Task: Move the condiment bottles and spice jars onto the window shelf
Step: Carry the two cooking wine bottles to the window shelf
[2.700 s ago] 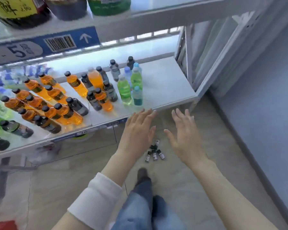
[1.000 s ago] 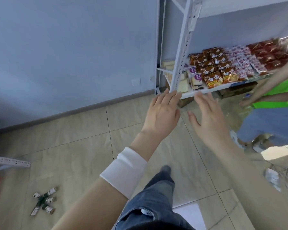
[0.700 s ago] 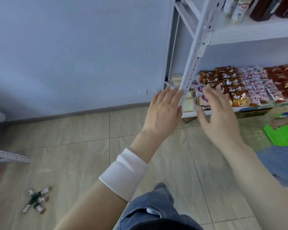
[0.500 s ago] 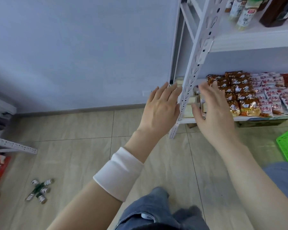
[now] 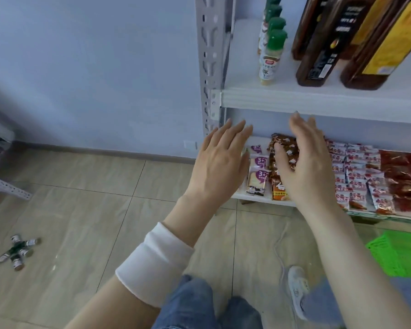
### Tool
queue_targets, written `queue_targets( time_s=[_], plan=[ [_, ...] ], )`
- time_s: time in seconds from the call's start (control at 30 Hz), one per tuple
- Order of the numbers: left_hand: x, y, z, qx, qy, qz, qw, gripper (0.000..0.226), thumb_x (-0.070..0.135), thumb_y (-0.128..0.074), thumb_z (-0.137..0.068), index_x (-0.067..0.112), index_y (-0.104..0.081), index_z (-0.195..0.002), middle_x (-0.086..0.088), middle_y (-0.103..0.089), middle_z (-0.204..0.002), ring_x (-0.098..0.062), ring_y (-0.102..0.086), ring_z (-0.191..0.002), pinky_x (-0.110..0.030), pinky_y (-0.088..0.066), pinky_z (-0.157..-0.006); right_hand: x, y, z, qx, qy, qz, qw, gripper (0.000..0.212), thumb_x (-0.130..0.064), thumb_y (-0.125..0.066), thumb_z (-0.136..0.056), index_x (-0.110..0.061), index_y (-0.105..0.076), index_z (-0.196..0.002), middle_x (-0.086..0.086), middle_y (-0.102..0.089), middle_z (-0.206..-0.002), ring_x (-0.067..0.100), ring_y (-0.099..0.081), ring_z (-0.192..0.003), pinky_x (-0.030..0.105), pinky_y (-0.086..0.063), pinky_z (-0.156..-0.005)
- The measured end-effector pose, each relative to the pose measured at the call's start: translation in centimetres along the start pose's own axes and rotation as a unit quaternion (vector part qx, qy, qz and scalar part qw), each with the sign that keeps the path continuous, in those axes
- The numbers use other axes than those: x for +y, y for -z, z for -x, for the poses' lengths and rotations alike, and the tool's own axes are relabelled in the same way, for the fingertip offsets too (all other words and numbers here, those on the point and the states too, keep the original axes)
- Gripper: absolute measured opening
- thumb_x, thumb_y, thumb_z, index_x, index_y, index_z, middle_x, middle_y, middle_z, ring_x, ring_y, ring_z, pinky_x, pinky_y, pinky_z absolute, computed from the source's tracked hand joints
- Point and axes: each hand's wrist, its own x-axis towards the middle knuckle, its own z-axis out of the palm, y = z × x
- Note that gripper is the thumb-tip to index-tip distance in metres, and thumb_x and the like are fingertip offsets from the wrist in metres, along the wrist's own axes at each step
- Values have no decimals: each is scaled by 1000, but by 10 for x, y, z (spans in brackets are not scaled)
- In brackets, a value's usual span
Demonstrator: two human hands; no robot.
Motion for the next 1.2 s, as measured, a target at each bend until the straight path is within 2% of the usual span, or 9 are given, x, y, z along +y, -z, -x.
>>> queue_targets(
  time_s=[0.17, 0.3, 0.4, 0.57, 0.77, 0.9, 1.0, 1.1, 1.2],
  plan=[
    [38, -32, -46, 4, -28, 27, 999, 46, 22, -39, -86, 5, -52, -126, -12, -55, -131, -30, -46, -127, -43, -35, -106, 46, 26, -27, 14, -23, -12, 1000, 54, -36, -39, -94, -6, -38, -138, 10, -38, -147, 26, -23, -142, 42, -23, -115],
    [57, -57, -86, 11, -50, 68, 996, 45, 22, -40, -87, 7, -50, -129, -11, -53, -133, -28, -44, -129, -42, -33, -108, 76, 45, -52, 32, -77, -7, 996, 51, -29, -49, -95, -10, -36, -141, 5, -34, -149, 21, -20, -143, 38, -19, -116],
    [71, -78, -116, 17, -66, 109, 992, 43, 16, -53, -87, 6, -50, -129, -11, -54, -132, -29, -46, -127, -42, -35, -106, 95, 62, -73, 43, -126, 1, 991, 50, -26, -48, -95, -15, -35, -142, 4, -32, -151, 12, -17, -142, 33, -16, -115],
    [94, -113, -151, -8, -73, 184, 980, 55, 14, -58, -86, 2, -38, -136, -16, -54, -129, -30, -51, -120, -40, -41, -99, 127, 82, -98, 94, -167, -3, 981, 46, -22, -47, -96, -14, -37, -141, 6, -33, -150, 16, -20, -143, 24, -15, -111],
    [115, -145, -190, -33, -20, 246, 968, 74, 24, -60, -87, 2, -19, -144, -18, -36, -142, -28, -35, -132, -36, -34, -106, 166, 84, -120, 126, -192, -32, 973, 46, -26, -45, -96, -17, -39, -141, 5, -35, -150, 14, -25, -141, 27, -20, -113],
    [124, -159, -220, 3, 22, 281, 959, 88, 54, -44, -85, -2, -11, -144, -20, -28, -146, -28, -26, -138, -42, -33, -109, 199, 88, -140, 151, -188, -63, 968, 46, -30, -43, -95, -15, -41, -139, 3, -41, -145, 15, -33, -137, 38, -28, -114],
    [135, -167, -241, 5, 71, 331, 941, 98, 54, -54, -81, 3, -2, -146, -16, -20, -151, -24, -20, -140, -46, -35, -108, 224, 94, -159, 159, -181, -80, 967, 45, -29, -42, -96, -15, -42, -138, 0, -42, -144, 12, -35, -135, 35, -30, -114],
    [146, -173, -260, -9, 125, 385, 914, 101, 45, -65, -79, 12, 1, -147, -9, -27, -148, -20, -29, -137, -46, -35, -108, 247, 100, -180, 155, -171, -109, 967, 45, -29, -41, -96, -15, -42, -138, -4, -43, -143, 8, -36, -134, 31, -30, -113],
    [151, -180, -274, 10, 180, 422, 889, 99, 52, -67, -71, 16, -12, -146, -4, -41, -139, -14, -44, -126, -40, -45, -100, 268, 103, -203, 121, -155, -152, 969, 46, -32, -42, -94, -16, -43, -138, -5, -44, -142, 7, -38, -133, 29, -30, -113]
  ],
)
